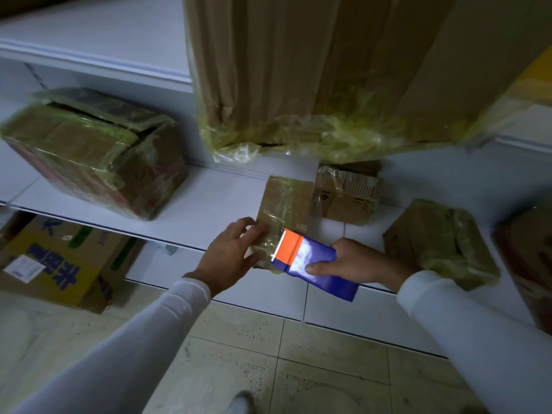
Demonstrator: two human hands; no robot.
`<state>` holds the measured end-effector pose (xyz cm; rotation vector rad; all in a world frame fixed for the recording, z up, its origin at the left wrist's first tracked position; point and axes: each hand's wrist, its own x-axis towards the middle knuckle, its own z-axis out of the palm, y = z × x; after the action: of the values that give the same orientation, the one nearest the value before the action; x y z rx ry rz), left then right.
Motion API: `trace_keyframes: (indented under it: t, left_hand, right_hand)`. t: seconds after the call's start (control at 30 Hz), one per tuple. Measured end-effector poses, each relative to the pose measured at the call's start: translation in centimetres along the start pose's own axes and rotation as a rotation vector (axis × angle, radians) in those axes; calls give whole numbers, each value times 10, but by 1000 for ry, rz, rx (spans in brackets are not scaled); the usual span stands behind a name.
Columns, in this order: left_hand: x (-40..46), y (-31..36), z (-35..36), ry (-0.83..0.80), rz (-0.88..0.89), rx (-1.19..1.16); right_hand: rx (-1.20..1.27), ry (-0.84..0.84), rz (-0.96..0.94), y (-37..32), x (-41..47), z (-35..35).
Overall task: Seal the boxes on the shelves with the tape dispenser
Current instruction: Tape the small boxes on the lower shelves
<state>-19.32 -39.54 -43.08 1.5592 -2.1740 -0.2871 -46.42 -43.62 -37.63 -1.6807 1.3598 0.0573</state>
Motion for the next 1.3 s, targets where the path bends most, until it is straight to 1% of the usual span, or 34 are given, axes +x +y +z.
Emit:
trace_keyframes:
  t: [0.03, 0.1, 0.17, 0.27, 0.4, 0.57, 0.7, 0.77, 0.87, 0.93, 1.07, 1.13, 1.23, 1.3]
  left_hand:
    - [7, -2, -3, -38, 83, 50]
    - [20, -3, -8, -154, 214, 75]
    - [27, -1, -9, -230, 261, 78]
    - [26, -3, -6, -235, 226, 38]
    - [26, -6, -5, -229, 227, 28]
    - [26, 0, -5, -213, 234, 23]
    - [27, 1, -2, -259, 208, 78]
    - [27, 2, -3, -277, 183, 104]
    - [26, 7, -1, -303, 149, 231]
    - [27, 14, 1, -320, 93, 307]
    - [29, 41, 17, -229, 10, 393]
    - [28, 50, 29, -193, -19, 423]
    - [26, 53, 33, -114, -10, 422]
    - [25, 53, 32, -103, 11, 404]
  right_hand:
    - [11, -1, 0, -1, 0, 2]
    - [14, 2, -10, -2, -2, 5]
    - [16, 4, -16, -2, -4, 8]
    - [-13, 13, -11, -2, -8, 5]
    - [-135, -23, -45, 7, -25, -11]
    - [-84, 30, -3, 38, -51, -41]
    - [-169, 24, 22, 45, -52, -42]
    - [-192, 47, 31, 45, -45, -36]
    - [-215, 95, 52, 44, -32, -24]
    - [-233, 112, 54, 41, -24, -15]
    - [-228, 174, 82, 41, -13, -4]
    - [-266, 197, 92, 40, -11, 0]
    - [-418, 311, 44, 32, -6, 5]
    - [-589, 377, 50, 31, -5, 9]
